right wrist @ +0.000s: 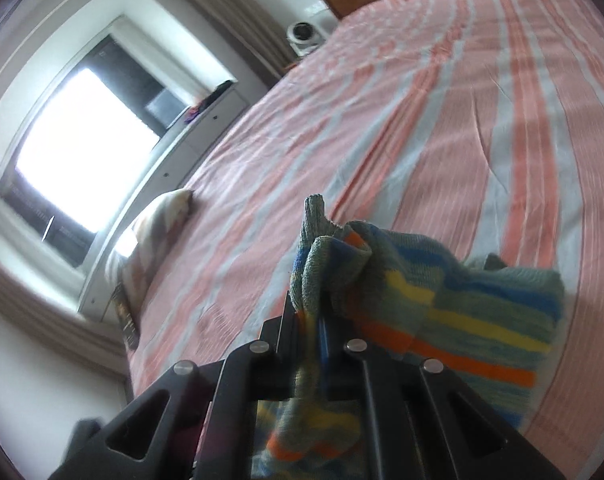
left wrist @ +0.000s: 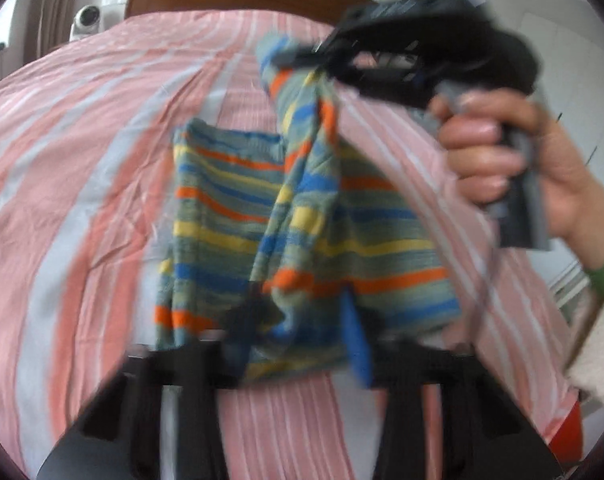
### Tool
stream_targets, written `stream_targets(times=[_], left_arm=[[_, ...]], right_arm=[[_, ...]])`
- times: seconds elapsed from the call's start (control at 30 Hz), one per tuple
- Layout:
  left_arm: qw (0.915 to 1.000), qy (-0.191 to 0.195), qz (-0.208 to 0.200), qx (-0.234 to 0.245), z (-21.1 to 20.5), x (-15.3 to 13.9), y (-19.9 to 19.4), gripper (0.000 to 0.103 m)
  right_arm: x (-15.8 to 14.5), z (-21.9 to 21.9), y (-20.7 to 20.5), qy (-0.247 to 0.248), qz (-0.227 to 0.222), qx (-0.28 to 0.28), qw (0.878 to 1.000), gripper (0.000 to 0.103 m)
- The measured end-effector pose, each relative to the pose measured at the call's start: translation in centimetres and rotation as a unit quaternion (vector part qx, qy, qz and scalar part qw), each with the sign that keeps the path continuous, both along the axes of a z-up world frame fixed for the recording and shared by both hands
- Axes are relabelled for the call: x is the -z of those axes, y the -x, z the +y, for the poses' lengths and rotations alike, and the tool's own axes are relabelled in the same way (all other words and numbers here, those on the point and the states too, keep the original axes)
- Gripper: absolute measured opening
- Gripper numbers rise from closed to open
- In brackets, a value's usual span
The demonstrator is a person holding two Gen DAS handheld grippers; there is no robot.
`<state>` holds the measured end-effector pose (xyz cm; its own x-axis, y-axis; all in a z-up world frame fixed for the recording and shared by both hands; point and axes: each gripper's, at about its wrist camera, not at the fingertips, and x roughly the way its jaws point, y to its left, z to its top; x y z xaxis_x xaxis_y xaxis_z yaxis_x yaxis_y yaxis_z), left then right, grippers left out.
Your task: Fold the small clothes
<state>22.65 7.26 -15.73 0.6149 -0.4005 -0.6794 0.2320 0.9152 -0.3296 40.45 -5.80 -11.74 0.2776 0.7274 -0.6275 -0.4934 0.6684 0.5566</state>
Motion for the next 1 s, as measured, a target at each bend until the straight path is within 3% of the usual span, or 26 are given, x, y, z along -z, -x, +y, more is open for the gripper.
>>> stream_targets(times=[0.13,0.2,0.3,0.33,0.37,0.4,0.43,0.47,0.53,0.6,0.7,0.8,0.87,0.9,0.93,1.0], left_arm=[[0.9995,0.021,-0.013,-0.02,1.7,-1.1,2.3,0.003],[0.999,0.014,-0.016,-0.041,2.7,-1.6,3.8,0.003],[0.9964,-0.016,0.012,-0.083,4.1,0.0,2.4,0.008],[0.9946,-0.023,0.032,-0.096,4.6,1.1,1.6,0.025],[0.9933,-0.026,0.047,-0.103,5.0,1.7,1.1,0.034],[0.9927,-0.027,0.051,-0.106,5.1,1.7,1.0,0.045],[0.9928,-0.024,0.048,-0.108,5.3,1.4,1.1,0.051],[0.9932,-0.021,0.042,-0.106,5.3,1.0,1.4,0.056],[0.9945,-0.014,0.02,-0.102,5.2,0.0,1.6,0.077],[0.995,-0.015,-0.007,-0.098,4.5,-0.9,1.5,0.087],[0.9939,-0.047,-0.015,-0.098,2.7,-0.9,-0.7,0.086],[0.9843,-0.099,0.037,-0.141,2.9,0.8,-3.0,0.064],[0.9821,-0.074,0.074,-0.157,4.3,1.8,-3.2,0.065],[0.9827,-0.06,0.077,-0.157,4.9,1.6,-2.7,0.065],[0.9832,-0.055,0.076,-0.157,5.2,1.0,-2.3,0.065],[0.9862,-0.05,0.055,-0.148,5.6,-0.6,-2.2,0.071]], right_arm=[[-0.3,0.4,-0.1,0.007,-0.011,-0.008,1.0,0.009],[0.4,1.3,-0.5,0.011,-0.009,-0.008,1.0,0.009],[2.8,3.6,-1.1,0.016,0.005,-0.004,1.0,0.009],[4.1,4.6,-1.2,0.023,0.018,0.001,1.0,0.014],[4.8,5.0,-1.2,0.027,0.025,0.009,0.999,0.019],[5.6,5.3,-1.1,0.029,0.035,0.02,0.999,0.033],[5.9,5.2,-0.8,0.027,0.04,0.027,0.998,0.037],[5.6,4.6,-0.3,0.023,0.033,0.039,0.998,0.037],[3.9,2.6,1.2,0.019,0.0,0.05,0.999,0.037],[2.0,0.3,2.6,0.029,-0.031,0.054,0.998,0.037],[-0.6,-3.2,6.3,0.062,-0.087,0.049,0.993,0.037],[-0.1,-4.9,11.1,0.078,-0.104,0.0,0.991,0.037],[3.9,-5.0,13.4,0.115,-0.059,-0.027,0.991,0.037],[6.8,-4.9,14.0,0.16,-0.022,-0.035,0.986,0.035],[8.2,-5.2,14.6,0.177,-0.015,-0.035,0.983,0.035],[6.9,-6.1,15.3,0.162,-0.043,-0.017,0.986,0.033]])
